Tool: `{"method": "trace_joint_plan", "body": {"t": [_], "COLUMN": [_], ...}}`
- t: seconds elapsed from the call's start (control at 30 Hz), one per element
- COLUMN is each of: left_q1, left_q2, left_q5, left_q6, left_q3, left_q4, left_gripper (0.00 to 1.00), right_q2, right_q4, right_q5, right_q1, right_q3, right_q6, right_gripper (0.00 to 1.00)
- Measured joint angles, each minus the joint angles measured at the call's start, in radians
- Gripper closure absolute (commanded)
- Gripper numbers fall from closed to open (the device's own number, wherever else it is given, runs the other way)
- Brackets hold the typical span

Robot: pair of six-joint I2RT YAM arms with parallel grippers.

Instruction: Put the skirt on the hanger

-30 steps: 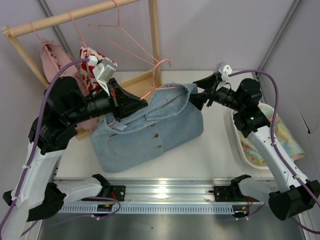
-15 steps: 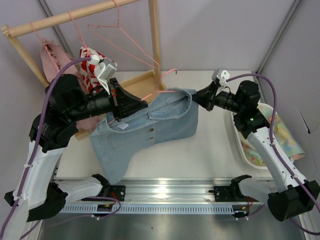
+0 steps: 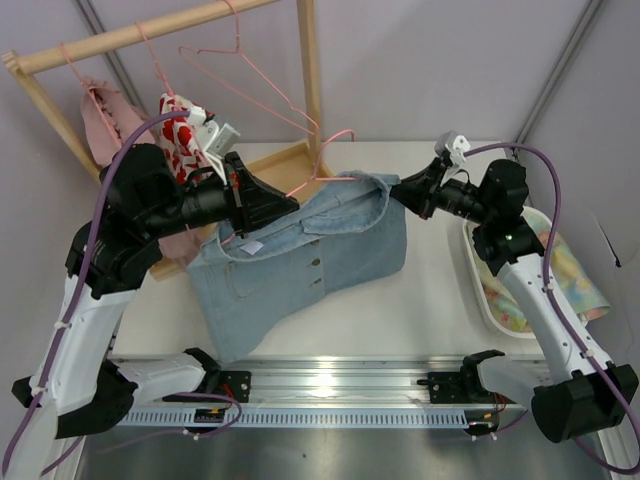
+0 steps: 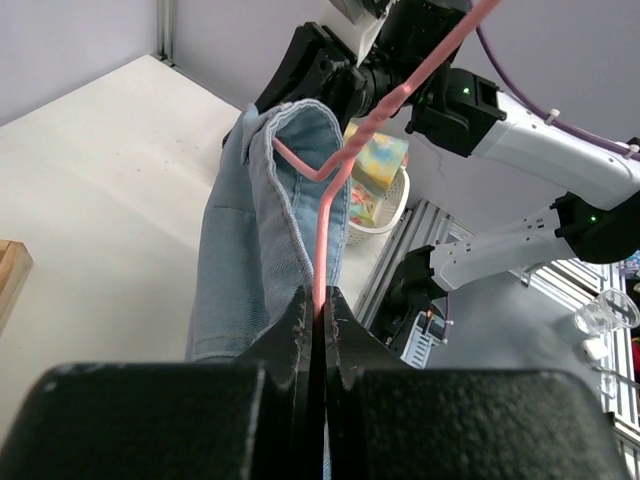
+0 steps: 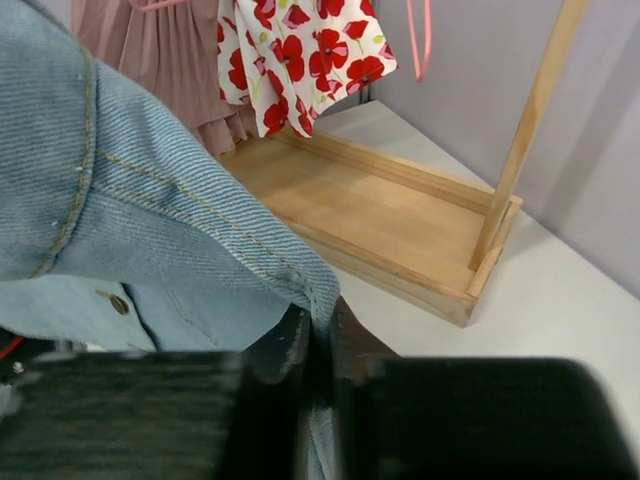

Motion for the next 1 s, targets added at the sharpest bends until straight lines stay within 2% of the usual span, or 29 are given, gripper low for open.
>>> {"method": "trace_joint_plan", "body": {"t": [0.03, 0.07, 0.13, 0.17, 0.33, 0.5, 0.83, 1.0], "left_q1": [0.000, 0.000, 0.001, 0.003, 0.004, 0.004, 0.004, 0.002], "left_q2": [0.000, 0.000, -0.012, -0.025, -0.090, -0.101, -0.107, -0.121], "left_q5": [-0.003, -0.004, -0.013, -0.024, -0.069, -0.206, -0.410, -0.536], "left_q6": [0.000, 0.000, -0.001, 0.000, 0.007, 0.009, -0.022, -0.048], "left_q3": [-0.001, -0.004, -0.010, -0.016, -0.057, -0.092, -0.285, -0.340], "left_q4": [0.000, 0.001, 0.005, 0.008, 0.014, 0.016, 0.039, 0.051], "left_gripper": [1.00, 1.00, 1.00, 1.00, 1.00, 1.00, 1.00, 1.00], "right_q2": [0.002, 0.005, 0.011, 0.016, 0.002, -0.049, -0.051, -0.008], "right_q4": [-0.011, -0.031, -0.074, -0.097, -0.198, -0.212, -0.247, -0.256], "right_q5": [0.000, 0.005, 0.065, 0.092, 0.210, 0.258, 0.514, 0.613], "right_q1": [-0.005, -0.012, -0.052, -0.074, -0.101, -0.073, 0.188, 0.224], "right_q3": [0.009, 0.026, 0.056, 0.070, 0.133, 0.174, 0.172, 0.168], "right_q6": [0.011, 0.022, 0.044, 0.059, 0.137, 0.252, 0.357, 0.413], "right_gripper": [0.72, 0.44, 0.23, 0.17, 0.14, 0.15, 0.13, 0.13]}}
